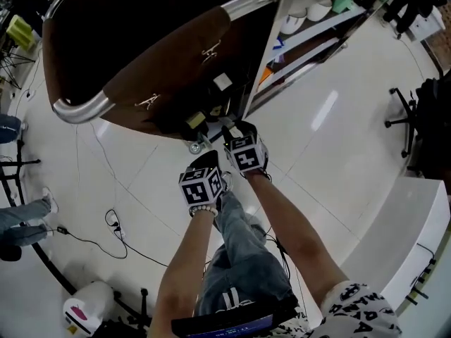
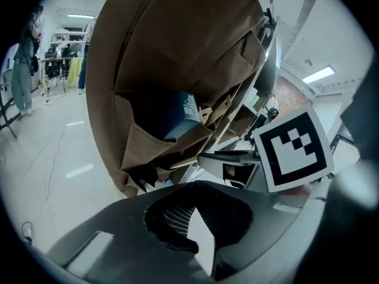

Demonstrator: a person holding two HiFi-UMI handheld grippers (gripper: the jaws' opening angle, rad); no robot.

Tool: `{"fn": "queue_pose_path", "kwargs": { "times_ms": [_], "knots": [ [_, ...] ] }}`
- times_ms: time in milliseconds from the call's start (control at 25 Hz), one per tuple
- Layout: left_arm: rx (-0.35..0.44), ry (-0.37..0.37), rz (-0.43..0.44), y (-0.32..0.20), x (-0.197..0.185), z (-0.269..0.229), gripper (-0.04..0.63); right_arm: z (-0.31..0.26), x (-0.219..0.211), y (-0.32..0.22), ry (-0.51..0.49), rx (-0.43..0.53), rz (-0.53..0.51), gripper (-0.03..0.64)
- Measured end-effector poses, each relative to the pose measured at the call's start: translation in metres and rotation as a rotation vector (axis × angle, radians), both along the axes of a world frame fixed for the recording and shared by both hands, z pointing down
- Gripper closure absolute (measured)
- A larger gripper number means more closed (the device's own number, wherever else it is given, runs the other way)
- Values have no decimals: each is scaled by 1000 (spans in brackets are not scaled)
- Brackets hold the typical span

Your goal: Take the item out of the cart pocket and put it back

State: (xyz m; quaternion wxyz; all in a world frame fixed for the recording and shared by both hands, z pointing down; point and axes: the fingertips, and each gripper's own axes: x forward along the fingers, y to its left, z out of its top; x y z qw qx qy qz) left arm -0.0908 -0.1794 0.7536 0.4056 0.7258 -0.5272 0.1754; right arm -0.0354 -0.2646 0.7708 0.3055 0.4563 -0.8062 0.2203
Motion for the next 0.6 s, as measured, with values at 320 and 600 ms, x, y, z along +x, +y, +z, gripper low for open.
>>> {"fn": "queue_pose_path", "kwargs": {
  "times_ms": [320,600],
  "knots": [
    [-38,5,-24,-8,-4,25,595,50,-16,-21,-13,-66,9,456],
    [-53,30,-43,0,-7,34,595,82,-27,-33,8,-84,-1,454]
  ]
}}
